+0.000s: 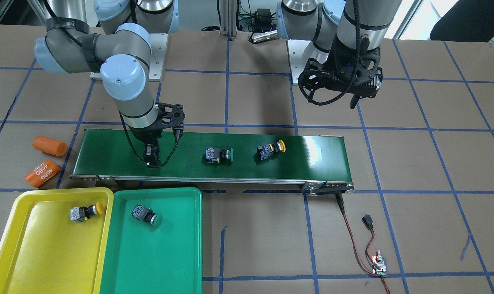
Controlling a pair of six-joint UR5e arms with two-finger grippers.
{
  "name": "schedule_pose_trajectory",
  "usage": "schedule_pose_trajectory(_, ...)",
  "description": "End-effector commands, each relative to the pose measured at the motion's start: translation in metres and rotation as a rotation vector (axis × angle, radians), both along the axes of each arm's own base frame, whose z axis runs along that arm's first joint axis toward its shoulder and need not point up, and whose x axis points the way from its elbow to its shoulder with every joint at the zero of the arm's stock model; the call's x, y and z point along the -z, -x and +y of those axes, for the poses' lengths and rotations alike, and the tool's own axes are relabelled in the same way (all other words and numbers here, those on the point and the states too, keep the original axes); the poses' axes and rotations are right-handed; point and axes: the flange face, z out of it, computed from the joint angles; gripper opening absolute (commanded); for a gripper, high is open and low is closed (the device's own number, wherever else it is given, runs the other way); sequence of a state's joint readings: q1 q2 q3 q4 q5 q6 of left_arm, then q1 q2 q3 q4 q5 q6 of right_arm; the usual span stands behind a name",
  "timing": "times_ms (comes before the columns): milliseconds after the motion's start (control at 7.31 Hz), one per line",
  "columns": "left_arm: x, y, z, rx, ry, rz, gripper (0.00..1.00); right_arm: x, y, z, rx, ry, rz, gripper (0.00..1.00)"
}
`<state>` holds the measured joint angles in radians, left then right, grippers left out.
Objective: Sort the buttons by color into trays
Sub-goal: 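Withdraw the left gripper while the right returns to the belt end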
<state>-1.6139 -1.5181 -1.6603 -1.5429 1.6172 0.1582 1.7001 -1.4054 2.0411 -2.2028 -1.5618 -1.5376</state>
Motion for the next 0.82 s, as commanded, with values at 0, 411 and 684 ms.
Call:
schedule_pose_trajectory(0,0.007,-0.021,-0.014,-0.052,0.026,0.004,1.0,0.002,-0.018,0.009,0.009,-0.006,0.002,1.0)
schedule_pose_trajectory(411,-0.003,-0.034,-0.012,-0.085,0.029,0.011,1.0,-0.001,-0.021,0.011,0.018,0.0,-0.009,1.0)
schedule_pose_trajectory(684,0.001,-0.039,-0.011,-0.091,0.019,-0.007,1.0,-0.002,-0.056,0.021,0.012,0.017,-0.012,1.0)
